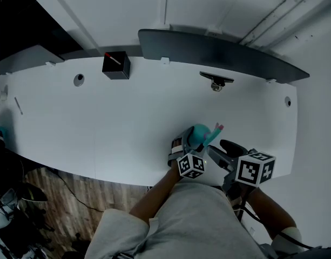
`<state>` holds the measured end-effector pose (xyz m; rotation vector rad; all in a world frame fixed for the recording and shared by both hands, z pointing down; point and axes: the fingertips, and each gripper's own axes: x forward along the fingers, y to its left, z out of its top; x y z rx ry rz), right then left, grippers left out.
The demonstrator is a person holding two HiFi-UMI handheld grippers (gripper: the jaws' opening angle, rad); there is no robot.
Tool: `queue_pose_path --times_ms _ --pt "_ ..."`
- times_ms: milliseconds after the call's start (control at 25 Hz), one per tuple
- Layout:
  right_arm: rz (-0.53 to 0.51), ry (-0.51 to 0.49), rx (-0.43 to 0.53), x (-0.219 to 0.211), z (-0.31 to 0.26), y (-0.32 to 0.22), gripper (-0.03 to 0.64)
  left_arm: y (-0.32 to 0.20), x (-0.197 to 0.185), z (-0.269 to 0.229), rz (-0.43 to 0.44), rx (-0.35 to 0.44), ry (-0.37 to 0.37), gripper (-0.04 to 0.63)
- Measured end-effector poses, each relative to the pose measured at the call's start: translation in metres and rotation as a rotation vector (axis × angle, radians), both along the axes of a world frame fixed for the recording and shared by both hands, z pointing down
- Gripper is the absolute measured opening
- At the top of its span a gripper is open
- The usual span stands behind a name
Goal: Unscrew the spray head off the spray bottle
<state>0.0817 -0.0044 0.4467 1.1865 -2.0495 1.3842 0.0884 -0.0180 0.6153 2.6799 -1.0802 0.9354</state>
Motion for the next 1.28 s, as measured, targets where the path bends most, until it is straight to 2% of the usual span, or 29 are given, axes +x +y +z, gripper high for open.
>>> queue_pose_path --times_ms 160,320,400,480,560,600,680,720,800,840,920,1000,1080,1280 --pt "0.130 -0.001 -0.028 0.003 0.015 -0.014 0.295 0.000 0.001 0.000 -0.003 0.001 0.000 0.371" --pt "0.134 0.034 -0.064 -0.003 0.030 -0.021 0.308 0.000 0.002 0.000 -0.001 -0.001 0.001 0.373" --pt "0.092 0.109 -0.044 0.000 0.036 -0.022 0.261 0.000 0.002 -0.001 0.000 0.000 0.001 0.373" --pt "0.019 0.180 -0.012 0.002 0.037 -0.023 0.148 0.000 0.002 -0.001 0.000 0.000 0.001 0.373" --pt "-0.120 0.223 0.016 -0.002 0.035 -0.021 0.134 0.000 0.002 -0.002 0.001 0.000 0.003 0.373" --pt "-0.223 0.246 0.031 -0.005 0.035 -0.019 0.133 0.001 0.002 -0.002 0.003 0.002 0.003 0.373" --pt "-0.492 0.333 0.082 -0.009 0.033 -0.015 0.133 0.001 0.002 -0.002 0.009 0.006 0.002 0.372" --pt "-0.653 0.406 0.127 -0.009 0.032 -0.013 0.129 0.001 0.002 -0.001 0.011 0.006 0.003 0.372" --pt "-0.988 0.606 0.255 -0.008 0.029 -0.012 0.060 0.001 0.003 -0.001 0.013 0.004 0.007 0.372" --pt "-1.140 0.709 0.318 -0.007 0.028 -0.012 0.061 0.000 0.003 -0.001 0.012 0.002 0.009 0.372" --pt "-1.398 0.872 0.424 -0.008 0.028 -0.009 0.064 -0.001 0.004 -0.001 0.008 -0.006 0.012 0.373" --pt "-1.605 0.968 0.518 -0.012 0.028 -0.001 0.064 0.000 0.004 -0.001 0.009 -0.005 0.009 0.373" --pt "-1.705 1.002 0.575 -0.015 0.029 0.004 0.063 -0.001 0.003 -0.001 0.012 -0.002 0.008 0.372" --pt "-1.690 0.984 0.576 -0.011 0.031 0.004 0.061 -0.001 0.002 -0.001 0.013 0.000 0.008 0.371"
